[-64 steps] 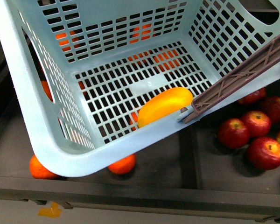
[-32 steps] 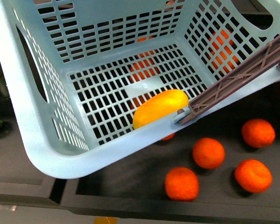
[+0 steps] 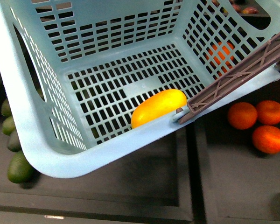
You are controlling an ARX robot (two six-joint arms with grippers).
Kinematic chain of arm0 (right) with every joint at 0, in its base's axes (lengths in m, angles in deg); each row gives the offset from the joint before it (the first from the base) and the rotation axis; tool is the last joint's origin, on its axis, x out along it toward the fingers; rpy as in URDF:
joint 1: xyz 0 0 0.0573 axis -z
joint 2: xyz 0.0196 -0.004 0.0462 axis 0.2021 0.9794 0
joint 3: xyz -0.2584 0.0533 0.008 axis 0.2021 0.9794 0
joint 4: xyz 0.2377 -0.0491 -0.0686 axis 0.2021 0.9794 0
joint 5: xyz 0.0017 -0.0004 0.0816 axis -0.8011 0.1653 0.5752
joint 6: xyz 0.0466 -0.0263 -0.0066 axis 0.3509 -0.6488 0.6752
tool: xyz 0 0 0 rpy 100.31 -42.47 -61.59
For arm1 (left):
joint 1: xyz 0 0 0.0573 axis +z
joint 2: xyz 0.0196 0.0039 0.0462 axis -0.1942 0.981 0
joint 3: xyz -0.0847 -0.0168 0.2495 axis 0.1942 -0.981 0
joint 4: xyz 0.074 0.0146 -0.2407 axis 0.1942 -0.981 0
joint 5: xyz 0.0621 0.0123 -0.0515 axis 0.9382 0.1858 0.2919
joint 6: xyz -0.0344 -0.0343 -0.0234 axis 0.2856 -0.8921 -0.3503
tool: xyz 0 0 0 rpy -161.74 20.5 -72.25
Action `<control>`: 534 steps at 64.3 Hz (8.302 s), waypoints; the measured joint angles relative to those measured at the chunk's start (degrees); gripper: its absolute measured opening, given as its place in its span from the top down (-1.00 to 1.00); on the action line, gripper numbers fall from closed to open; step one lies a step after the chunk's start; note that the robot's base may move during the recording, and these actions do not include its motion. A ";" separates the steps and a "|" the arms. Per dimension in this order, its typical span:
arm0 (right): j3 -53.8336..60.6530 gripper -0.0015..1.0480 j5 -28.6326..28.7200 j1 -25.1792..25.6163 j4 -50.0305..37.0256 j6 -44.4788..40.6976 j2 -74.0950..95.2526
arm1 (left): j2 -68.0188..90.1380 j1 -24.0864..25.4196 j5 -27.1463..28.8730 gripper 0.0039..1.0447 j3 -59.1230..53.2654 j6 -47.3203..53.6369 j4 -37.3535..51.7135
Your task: Pick mango and avocado into basket
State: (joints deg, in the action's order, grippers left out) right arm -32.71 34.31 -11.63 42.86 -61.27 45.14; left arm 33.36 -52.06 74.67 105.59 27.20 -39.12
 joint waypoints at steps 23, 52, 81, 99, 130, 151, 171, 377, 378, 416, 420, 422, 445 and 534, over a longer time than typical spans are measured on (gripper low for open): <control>0.02 -0.83 0.07 0.00 0.00 -0.02 0.07 | 0.00 0.00 0.11 0.73 0.02 0.00 0.00; 0.00 -0.83 0.13 0.00 0.00 -0.02 -0.02 | 0.00 0.02 -0.02 0.73 0.02 0.02 0.00; -13.18 -0.83 -12.70 3.13 35.23 9.35 2.08 | 0.00 0.35 -0.11 0.73 0.02 0.37 0.00; -21.57 -0.83 9.99 25.14 32.02 -6.95 18.84 | 0.00 -0.22 -0.35 0.73 0.02 0.09 0.00; -33.81 -0.83 16.50 34.99 20.24 -59.56 65.29 | 0.00 0.00 -0.42 0.73 0.02 0.15 0.00; -43.91 -0.83 14.97 27.54 24.22 -64.87 80.87 | 0.00 0.04 0.26 0.73 0.02 0.09 0.00; -49.07 -0.83 15.32 23.91 28.28 -66.55 85.53 | 0.00 0.04 -0.07 0.73 0.02 0.11 0.00; -38.60 -0.14 15.34 -8.07 8.61 -11.28 40.13 | 0.00 0.04 0.02 0.73 0.02 0.09 0.00; -38.69 -0.14 15.08 -8.24 8.61 -11.26 40.39 | 0.00 0.04 0.04 0.73 0.02 0.09 0.00; -39.63 -0.83 7.04 -8.96 11.41 -2.86 39.71 | 0.00 0.04 0.22 0.73 0.00 0.09 0.00; -37.44 -0.73 1.73 -7.93 8.35 -1.36 36.76 | 0.00 0.11 0.24 0.73 0.00 0.09 0.00; -35.32 -0.64 -2.14 -7.50 4.09 -1.31 35.36 | 0.00 0.11 0.24 0.73 0.00 0.09 0.00; -14.88 0.56 -3.93 -4.33 -7.50 -0.90 22.71 | 0.00 0.00 -0.17 0.73 0.00 0.11 -0.02; 3.91 0.96 0.07 -0.11 20.87 -0.87 -26.12 | 0.00 0.00 0.07 0.73 0.00 0.26 0.00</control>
State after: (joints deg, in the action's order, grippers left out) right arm -28.80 34.37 -11.74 63.73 -62.14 19.02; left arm 33.36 -52.06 74.74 105.59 27.46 -39.12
